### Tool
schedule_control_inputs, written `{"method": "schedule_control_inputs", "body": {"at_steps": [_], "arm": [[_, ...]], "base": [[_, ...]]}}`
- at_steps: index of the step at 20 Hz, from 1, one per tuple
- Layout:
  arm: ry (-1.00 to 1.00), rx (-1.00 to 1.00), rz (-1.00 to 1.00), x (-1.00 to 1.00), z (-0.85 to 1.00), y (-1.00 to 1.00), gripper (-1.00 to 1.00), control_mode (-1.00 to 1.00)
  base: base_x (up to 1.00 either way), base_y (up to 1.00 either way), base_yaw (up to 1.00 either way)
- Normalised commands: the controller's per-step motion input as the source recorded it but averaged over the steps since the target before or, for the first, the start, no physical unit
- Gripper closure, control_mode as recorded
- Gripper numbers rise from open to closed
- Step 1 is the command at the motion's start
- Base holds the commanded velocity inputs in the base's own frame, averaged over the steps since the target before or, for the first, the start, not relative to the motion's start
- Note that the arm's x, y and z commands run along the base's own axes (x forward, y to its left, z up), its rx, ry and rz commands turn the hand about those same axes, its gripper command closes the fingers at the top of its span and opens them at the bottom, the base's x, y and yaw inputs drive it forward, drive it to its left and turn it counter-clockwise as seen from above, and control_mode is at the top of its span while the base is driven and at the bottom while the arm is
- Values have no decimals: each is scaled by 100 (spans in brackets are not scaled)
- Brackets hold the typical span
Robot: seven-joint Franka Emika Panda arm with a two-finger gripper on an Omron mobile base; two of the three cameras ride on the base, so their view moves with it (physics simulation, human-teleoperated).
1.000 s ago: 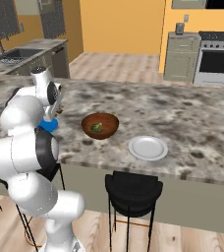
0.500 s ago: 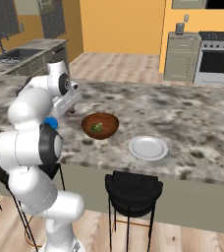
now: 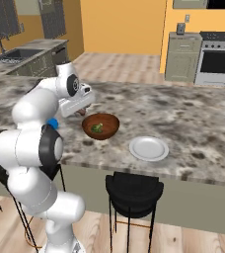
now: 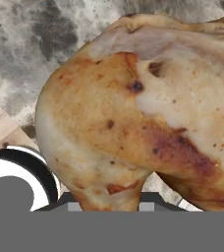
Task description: Pick the chicken drumstick and broccoli from their plates and place them in the bowl. Then put the bowl in the fridge.
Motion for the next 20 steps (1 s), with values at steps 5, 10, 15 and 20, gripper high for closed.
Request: {"method": "schedule_control_inputs", "body": {"at_steps": [5,10,15,20], "arm": [[-5,-1,-38,6,-22,-5,100,-100],[-1,0,-36,8,-17,-7,100,-100],[-4,0,-29,10,-23,-14,100,-100],[-4,0,-15,23,-23,-5,100,-100]], "base": [[0,0,0],[0,0,0],[0,0,0],[0,0,0]]}}
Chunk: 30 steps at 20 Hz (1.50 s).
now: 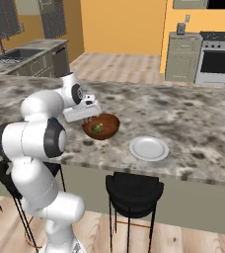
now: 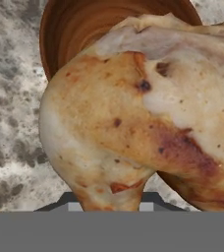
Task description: Pick the chicken drumstick and broccoli from their plates and place them in the bowl. Then put the bowl in the fridge.
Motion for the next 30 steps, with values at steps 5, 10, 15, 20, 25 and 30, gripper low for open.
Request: {"method": "schedule_control_inputs", "body": {"at_steps": [5,10,15,20,25,30], "arm": [[-1,0,-2,29,-18,-1,100,-100],[0,0,0,29,-20,-1,100,-100],[0,0,0,34,-17,-6,100,-100],[0,0,0,33,-19,-7,100,-100],[0,0,0,4,-29,-1,100,-100],[0,0,0,6,-29,0,100,-100]], "base": [[0,0,0],[0,0,0],[0,0,0],[0,0,0],[0,0,0],[0,0,0]]}}
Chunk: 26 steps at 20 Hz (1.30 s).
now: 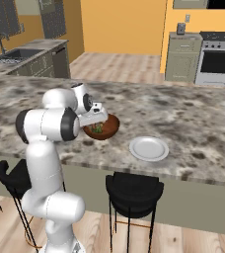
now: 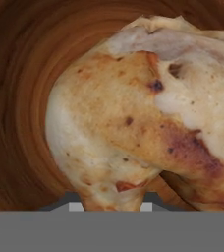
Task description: Pick the chicken drumstick and broccoli from their plates and place them in the bowl. Then put the bowl in the fridge.
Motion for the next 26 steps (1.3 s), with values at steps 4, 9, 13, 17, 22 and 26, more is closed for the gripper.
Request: {"method": "schedule_control_inputs", "body": {"at_steps": [4,9,13,17,22,26], "arm": [[0,0,0,14,-26,0,100,-100],[0,0,0,17,-19,0,100,-100],[0,0,0,19,-14,0,100,-100],[2,0,0,6,-12,0,-100,-100],[3,0,-2,-1,-3,-4,-100,-100],[0,0,-4,-11,0,-14,-100,-100]], "base": [[0,0,0],[0,0,0],[0,0,0],[0,0,0],[0,0,0],[0,0,0]]}}
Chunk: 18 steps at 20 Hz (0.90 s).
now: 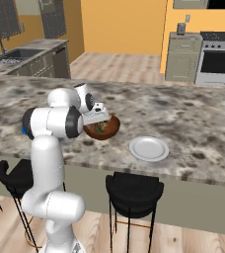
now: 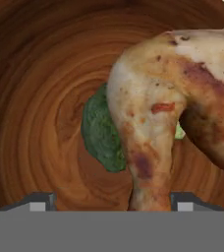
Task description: Pick the chicken drumstick and broccoli from their plates and place them in the bowl. Then put the bowl in the fridge.
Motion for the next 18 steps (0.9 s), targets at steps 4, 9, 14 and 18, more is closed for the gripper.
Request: {"method": "schedule_control_inputs", "body": {"at_steps": [4,9,14,18], "arm": [[0,0,-5,-18,5,-14,-100,-100],[0,0,-6,-25,16,-5,-100,-100],[-1,0,-5,-23,25,0,-100,-100],[-5,0,0,-19,33,9,-100,-100]], "base": [[0,0,0],[0,0,0],[0,0,0],[0,0,0]]}}
